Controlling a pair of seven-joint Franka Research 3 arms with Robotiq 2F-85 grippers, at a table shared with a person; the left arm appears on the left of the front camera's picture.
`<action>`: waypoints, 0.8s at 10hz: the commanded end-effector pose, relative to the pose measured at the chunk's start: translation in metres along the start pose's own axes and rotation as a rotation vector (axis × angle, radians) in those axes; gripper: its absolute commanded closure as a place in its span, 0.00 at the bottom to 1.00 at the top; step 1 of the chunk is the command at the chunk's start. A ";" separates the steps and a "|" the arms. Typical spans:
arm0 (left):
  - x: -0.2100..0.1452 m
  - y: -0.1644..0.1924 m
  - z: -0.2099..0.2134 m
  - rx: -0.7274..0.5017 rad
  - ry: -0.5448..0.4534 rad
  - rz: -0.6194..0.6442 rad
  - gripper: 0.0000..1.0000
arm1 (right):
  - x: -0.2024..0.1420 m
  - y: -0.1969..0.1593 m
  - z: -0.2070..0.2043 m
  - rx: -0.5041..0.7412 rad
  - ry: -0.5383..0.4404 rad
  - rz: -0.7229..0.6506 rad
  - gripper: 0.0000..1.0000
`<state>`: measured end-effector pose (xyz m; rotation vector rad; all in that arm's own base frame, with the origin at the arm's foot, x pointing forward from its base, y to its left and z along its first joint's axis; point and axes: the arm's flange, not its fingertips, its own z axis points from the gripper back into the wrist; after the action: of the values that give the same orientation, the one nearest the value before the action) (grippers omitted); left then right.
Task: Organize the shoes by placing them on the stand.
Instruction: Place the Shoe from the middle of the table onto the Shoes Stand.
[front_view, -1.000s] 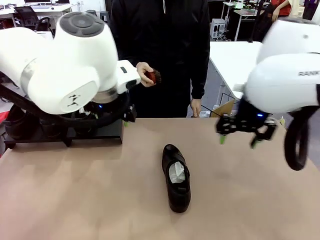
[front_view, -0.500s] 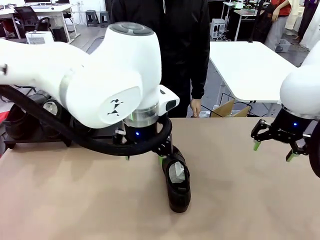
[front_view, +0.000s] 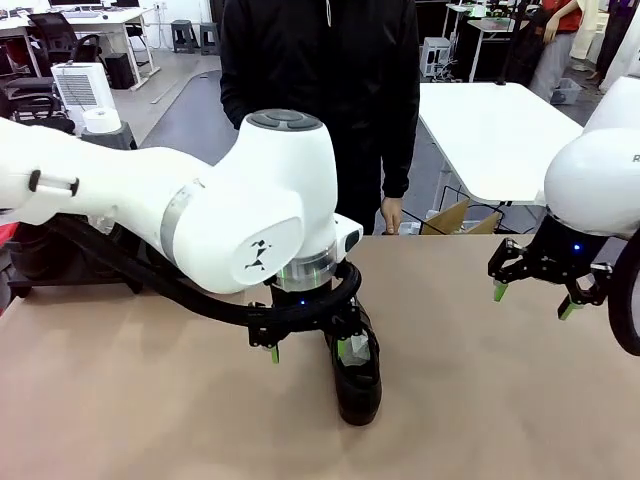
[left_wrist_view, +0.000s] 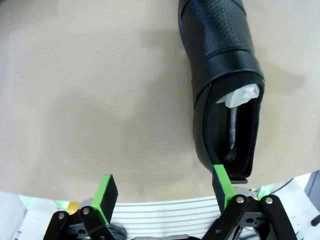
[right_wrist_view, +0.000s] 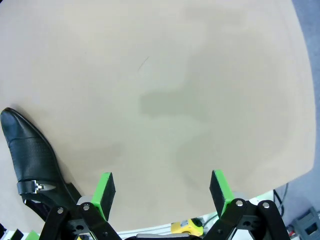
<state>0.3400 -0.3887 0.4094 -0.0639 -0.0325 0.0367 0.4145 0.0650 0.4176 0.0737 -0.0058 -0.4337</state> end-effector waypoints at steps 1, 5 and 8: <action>-0.003 -0.016 -0.012 -0.007 0.006 0.033 0.02 | 0.003 -0.002 0.003 0.012 0.000 0.016 0.00; -0.001 -0.035 -0.043 0.030 -0.036 0.055 0.02 | 0.003 -0.002 0.003 0.012 0.000 0.016 0.00; 0.002 -0.035 -0.061 0.060 -0.074 0.038 0.07 | 0.003 -0.002 0.003 0.012 0.000 0.016 0.00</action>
<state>0.3423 -0.4210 0.3540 -0.0094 -0.0640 0.0672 0.4148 0.0642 0.4179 0.0742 -0.0063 -0.4354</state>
